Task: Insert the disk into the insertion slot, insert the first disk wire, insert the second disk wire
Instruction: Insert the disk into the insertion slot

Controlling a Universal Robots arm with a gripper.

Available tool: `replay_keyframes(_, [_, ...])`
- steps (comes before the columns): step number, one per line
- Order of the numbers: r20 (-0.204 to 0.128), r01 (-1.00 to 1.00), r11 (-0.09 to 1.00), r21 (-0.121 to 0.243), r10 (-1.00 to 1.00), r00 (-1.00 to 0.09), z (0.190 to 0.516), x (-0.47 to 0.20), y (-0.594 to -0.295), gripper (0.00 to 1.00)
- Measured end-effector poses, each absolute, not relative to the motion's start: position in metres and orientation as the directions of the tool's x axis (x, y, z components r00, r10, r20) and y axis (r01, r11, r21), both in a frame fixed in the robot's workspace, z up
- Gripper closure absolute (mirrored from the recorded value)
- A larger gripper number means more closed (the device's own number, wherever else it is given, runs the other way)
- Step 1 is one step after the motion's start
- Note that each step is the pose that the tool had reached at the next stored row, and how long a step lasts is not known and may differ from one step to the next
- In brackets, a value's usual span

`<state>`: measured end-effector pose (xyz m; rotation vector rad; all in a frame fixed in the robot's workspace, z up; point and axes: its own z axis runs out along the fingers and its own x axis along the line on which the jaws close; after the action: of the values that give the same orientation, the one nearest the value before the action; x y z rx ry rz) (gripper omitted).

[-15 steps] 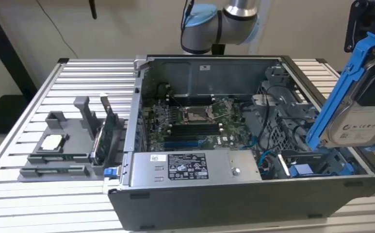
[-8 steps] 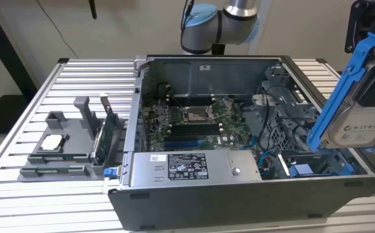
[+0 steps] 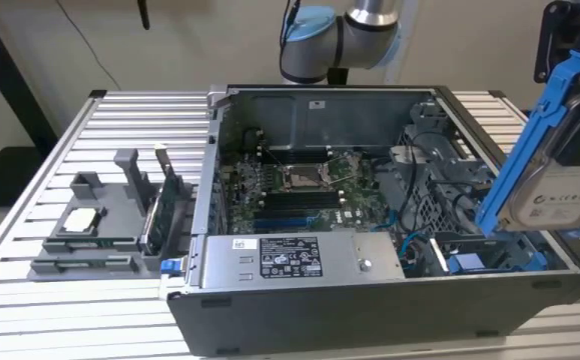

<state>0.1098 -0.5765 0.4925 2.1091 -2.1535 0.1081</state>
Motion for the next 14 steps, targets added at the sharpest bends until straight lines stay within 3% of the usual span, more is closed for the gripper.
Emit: replay_keyframes(14, [0.145, -0.999, 0.024, 0.036, -0.989, -0.018, 0.4900, 0.1098, -0.5765, 0.67])
